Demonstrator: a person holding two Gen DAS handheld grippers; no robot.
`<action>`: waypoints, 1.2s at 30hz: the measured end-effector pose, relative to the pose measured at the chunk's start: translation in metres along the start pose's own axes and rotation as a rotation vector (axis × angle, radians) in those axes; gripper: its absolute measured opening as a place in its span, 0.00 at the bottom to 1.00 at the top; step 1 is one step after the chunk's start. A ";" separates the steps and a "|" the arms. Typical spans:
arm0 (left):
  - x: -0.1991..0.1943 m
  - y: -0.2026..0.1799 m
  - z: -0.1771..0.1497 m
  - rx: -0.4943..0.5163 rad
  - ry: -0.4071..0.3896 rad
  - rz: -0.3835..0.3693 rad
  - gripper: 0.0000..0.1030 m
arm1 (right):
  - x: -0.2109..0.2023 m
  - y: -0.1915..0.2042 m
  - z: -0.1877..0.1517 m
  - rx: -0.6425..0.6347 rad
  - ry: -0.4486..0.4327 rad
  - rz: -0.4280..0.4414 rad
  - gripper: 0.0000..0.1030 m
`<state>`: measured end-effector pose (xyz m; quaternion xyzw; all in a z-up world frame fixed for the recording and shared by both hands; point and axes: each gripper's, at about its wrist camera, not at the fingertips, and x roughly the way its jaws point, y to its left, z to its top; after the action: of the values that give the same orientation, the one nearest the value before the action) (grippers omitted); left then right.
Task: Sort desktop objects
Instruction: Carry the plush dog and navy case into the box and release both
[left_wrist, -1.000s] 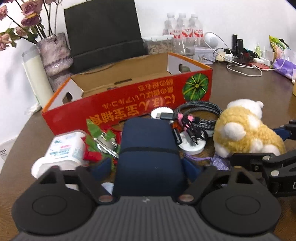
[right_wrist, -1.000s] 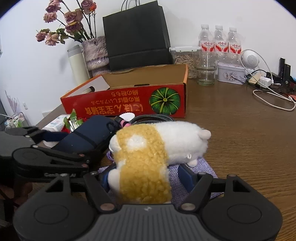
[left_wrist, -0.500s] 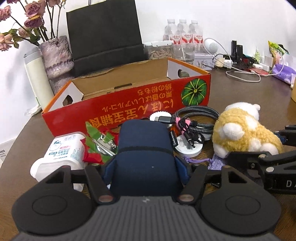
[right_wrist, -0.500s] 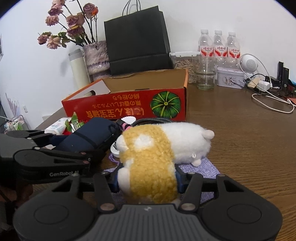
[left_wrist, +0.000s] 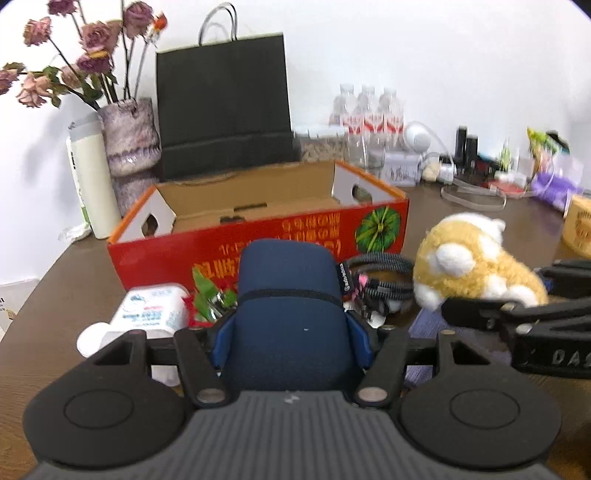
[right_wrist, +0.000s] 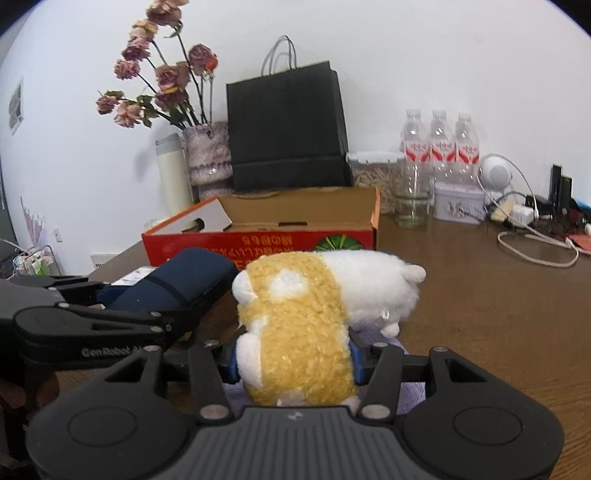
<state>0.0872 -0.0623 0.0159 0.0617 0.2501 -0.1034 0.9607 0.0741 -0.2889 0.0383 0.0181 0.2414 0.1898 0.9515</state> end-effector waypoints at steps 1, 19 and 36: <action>-0.004 0.001 0.003 -0.008 -0.014 -0.005 0.60 | -0.001 0.002 0.002 -0.009 -0.006 0.001 0.49; -0.037 0.039 0.080 -0.111 -0.278 0.028 0.60 | 0.007 0.022 0.096 -0.113 -0.231 0.016 0.49; 0.067 0.086 0.121 -0.229 -0.224 0.103 0.60 | 0.130 0.010 0.146 -0.090 -0.177 0.028 0.49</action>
<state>0.2204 -0.0108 0.0931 -0.0473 0.1479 -0.0310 0.9874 0.2444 -0.2231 0.1099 -0.0047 0.1471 0.2113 0.9663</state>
